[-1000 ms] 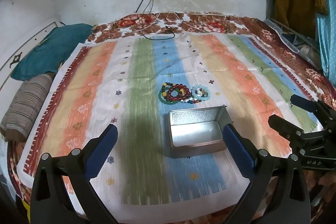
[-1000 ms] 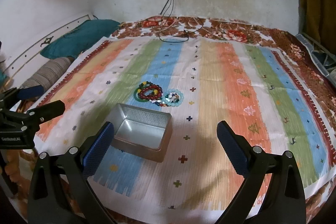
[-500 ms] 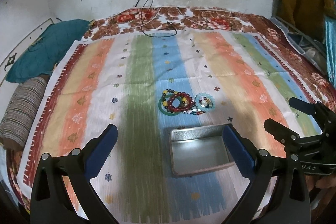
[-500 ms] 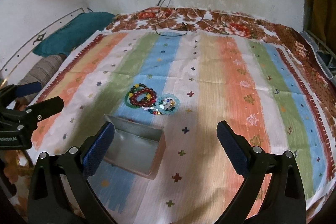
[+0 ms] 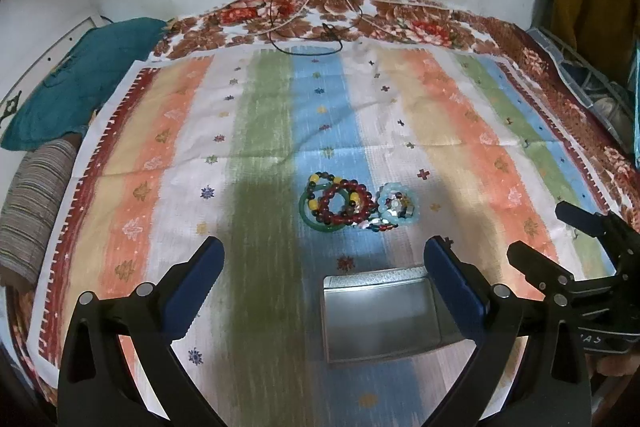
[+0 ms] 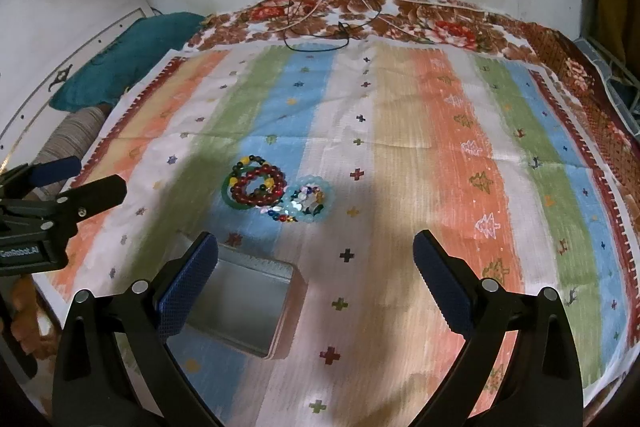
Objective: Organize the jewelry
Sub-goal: 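Move both tools toward the bracelet pile beside the silver tin, then lower the left tool onto the red bead bracelet while the right tool approaches the light blue bracelet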
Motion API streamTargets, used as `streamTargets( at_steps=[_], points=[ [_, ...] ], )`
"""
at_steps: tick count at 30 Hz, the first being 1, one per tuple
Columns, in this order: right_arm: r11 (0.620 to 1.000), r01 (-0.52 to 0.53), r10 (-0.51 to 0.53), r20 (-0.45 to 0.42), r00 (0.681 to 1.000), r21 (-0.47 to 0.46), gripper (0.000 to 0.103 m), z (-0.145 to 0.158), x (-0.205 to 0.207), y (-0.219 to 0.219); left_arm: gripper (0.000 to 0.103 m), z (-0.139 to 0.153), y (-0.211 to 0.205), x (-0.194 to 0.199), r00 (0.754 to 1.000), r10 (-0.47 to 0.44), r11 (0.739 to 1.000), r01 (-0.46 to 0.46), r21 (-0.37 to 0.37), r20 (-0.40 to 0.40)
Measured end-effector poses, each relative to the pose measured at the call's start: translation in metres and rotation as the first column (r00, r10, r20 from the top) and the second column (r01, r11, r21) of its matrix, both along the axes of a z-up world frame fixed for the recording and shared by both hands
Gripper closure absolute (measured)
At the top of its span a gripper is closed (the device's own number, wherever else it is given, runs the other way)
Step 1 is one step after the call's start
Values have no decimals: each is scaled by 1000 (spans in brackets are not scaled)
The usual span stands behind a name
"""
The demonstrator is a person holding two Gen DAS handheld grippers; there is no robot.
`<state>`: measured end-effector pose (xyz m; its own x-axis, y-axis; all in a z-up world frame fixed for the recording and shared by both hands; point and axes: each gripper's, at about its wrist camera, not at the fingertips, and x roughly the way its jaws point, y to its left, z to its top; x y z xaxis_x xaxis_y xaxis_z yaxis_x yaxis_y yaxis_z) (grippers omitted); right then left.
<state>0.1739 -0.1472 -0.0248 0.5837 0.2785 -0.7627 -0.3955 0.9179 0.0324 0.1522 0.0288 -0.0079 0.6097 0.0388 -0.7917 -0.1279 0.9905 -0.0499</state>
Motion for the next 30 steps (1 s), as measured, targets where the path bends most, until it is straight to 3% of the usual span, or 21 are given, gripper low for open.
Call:
streamTargets(
  at_steps=[18, 30],
  points=[
    [998, -6, 4, -43, 999, -58, 4, -19, 38, 15, 6, -30, 13, 48, 994, 22, 998, -28, -54, -103],
    [999, 26, -30, -125, 992, -41, 4, -44, 70, 12, 6, -61, 22, 75, 983, 38, 995, -54, -86, -178]
  ],
)
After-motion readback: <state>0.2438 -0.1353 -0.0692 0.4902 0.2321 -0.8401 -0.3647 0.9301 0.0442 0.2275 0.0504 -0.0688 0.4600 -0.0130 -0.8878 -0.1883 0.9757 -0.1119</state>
